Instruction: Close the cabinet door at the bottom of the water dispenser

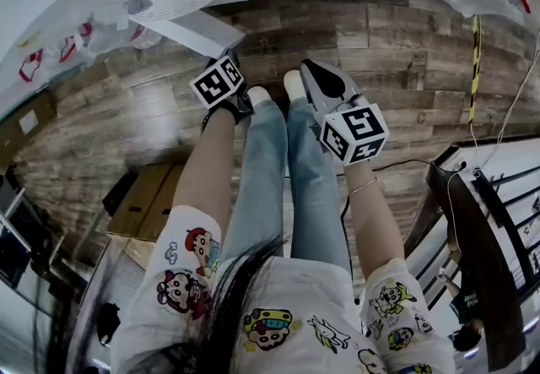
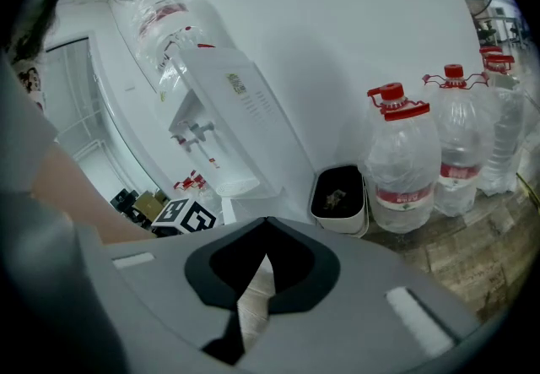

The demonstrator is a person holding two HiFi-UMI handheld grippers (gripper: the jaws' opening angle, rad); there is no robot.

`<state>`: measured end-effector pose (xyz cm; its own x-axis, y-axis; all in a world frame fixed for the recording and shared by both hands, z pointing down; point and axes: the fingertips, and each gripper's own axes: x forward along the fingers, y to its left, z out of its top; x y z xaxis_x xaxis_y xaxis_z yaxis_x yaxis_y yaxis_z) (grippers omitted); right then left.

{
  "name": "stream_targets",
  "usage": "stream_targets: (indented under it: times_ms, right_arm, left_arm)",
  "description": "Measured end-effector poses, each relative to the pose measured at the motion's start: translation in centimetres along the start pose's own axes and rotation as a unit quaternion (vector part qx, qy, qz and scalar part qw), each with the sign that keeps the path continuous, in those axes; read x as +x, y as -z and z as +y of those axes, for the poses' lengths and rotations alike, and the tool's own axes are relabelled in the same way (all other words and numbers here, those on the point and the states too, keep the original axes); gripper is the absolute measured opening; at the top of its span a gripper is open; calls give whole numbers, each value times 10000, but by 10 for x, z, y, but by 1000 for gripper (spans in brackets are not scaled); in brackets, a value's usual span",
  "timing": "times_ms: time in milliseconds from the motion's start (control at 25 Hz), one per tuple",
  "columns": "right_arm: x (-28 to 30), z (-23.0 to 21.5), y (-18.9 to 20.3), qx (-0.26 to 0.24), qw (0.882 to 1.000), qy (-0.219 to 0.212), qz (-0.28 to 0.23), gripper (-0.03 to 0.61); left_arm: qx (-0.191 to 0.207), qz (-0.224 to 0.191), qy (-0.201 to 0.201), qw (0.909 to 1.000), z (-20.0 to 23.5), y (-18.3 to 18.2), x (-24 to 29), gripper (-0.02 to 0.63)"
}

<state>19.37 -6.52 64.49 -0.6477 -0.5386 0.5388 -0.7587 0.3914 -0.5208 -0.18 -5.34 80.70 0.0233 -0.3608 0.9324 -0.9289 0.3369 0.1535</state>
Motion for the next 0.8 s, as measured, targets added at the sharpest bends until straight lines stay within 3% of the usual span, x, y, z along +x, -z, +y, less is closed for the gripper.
stream_targets:
  times_ms: [800]
  right_arm:
    - [17,-53,-33,467,9982,317,-181,11]
  left_arm:
    - [961,347,520,9934,-75,-51,43,193]
